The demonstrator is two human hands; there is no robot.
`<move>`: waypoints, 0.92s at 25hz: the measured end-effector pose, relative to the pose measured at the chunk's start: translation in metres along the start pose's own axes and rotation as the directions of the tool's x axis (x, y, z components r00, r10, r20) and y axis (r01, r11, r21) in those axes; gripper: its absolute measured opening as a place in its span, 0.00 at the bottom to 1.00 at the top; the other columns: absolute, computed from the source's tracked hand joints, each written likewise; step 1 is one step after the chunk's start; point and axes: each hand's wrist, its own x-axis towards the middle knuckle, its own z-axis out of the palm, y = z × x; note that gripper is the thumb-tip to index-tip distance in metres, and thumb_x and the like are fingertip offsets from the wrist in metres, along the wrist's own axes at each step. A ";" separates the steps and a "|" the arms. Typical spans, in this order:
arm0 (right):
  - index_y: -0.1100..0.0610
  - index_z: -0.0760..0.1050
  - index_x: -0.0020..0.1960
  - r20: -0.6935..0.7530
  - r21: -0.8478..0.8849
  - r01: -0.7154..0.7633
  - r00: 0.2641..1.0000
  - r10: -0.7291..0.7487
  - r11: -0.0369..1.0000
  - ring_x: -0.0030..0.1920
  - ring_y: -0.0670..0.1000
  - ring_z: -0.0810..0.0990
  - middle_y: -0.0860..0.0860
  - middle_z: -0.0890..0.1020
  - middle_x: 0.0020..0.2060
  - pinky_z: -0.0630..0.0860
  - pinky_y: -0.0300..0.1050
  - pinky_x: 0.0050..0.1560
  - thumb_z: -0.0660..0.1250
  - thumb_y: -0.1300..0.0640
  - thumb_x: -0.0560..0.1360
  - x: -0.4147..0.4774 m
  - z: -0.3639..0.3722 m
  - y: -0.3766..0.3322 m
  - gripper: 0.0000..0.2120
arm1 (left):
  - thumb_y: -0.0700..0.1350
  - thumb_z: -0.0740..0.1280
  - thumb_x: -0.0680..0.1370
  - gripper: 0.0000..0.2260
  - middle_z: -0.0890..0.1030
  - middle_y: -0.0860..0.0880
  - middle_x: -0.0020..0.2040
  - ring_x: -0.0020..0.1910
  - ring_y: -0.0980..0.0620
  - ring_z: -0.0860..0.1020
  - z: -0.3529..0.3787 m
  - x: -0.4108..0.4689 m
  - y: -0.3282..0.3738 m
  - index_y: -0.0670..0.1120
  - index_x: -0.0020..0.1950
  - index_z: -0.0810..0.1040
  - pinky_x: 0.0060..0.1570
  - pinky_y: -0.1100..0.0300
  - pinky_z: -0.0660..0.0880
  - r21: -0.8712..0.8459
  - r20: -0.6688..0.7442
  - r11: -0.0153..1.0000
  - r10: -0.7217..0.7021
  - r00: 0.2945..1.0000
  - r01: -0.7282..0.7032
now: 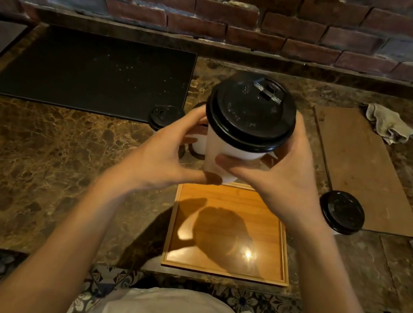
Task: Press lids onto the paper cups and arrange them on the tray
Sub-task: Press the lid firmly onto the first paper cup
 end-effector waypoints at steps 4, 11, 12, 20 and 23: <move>0.56 0.63 0.71 -0.127 0.029 -0.054 0.990 0.058 0.998 0.65 0.38 0.72 0.44 0.73 0.64 0.73 0.33 0.61 0.80 0.49 0.61 -0.025 0.018 0.041 0.44 | 0.59 0.70 0.72 0.33 0.64 0.55 0.73 0.70 0.59 0.63 0.013 -0.033 -0.063 0.58 0.74 0.60 0.66 0.55 0.64 0.281 -0.269 0.920 -0.198 0.943 0.273; 0.47 0.60 0.70 -0.199 0.021 -0.230 0.953 0.230 0.973 0.63 0.28 0.69 0.36 0.71 0.61 0.68 0.22 0.56 0.82 0.55 0.61 -0.060 0.038 0.112 0.45 | 0.61 0.54 0.79 0.28 0.54 0.46 0.78 0.77 0.47 0.51 0.054 -0.094 -0.160 0.53 0.77 0.56 0.74 0.44 0.44 0.589 -0.353 0.569 -0.458 0.816 0.574; 0.46 0.60 0.69 -0.196 0.021 -0.258 0.946 0.257 0.966 0.62 0.28 0.68 0.35 0.70 0.61 0.67 0.22 0.56 0.83 0.55 0.61 -0.063 0.041 0.120 0.45 | 0.61 0.52 0.80 0.28 0.51 0.45 0.78 0.77 0.47 0.48 0.060 -0.102 -0.168 0.53 0.77 0.53 0.74 0.44 0.42 0.620 -0.338 0.516 -0.504 0.795 0.591; 0.44 0.59 0.67 -0.214 -0.030 -0.391 0.902 0.376 0.920 0.59 0.24 0.67 0.34 0.69 0.58 0.65 0.19 0.56 0.83 0.53 0.60 -0.079 0.068 0.160 0.44 | 0.63 0.39 0.78 0.29 0.41 0.46 0.78 0.77 0.48 0.39 0.079 -0.118 -0.183 0.53 0.77 0.42 0.73 0.47 0.34 0.669 -0.369 0.390 -0.564 0.739 0.632; 0.45 0.58 0.67 -0.210 -0.045 -0.400 0.900 0.383 0.915 0.59 0.23 0.66 0.33 0.68 0.58 0.64 0.19 0.57 0.83 0.52 0.61 -0.076 0.074 0.164 0.45 | 0.62 0.41 0.79 0.28 0.41 0.46 0.78 0.77 0.48 0.39 0.081 -0.118 -0.182 0.53 0.77 0.41 0.73 0.47 0.35 0.691 -0.372 0.355 -0.574 0.730 0.630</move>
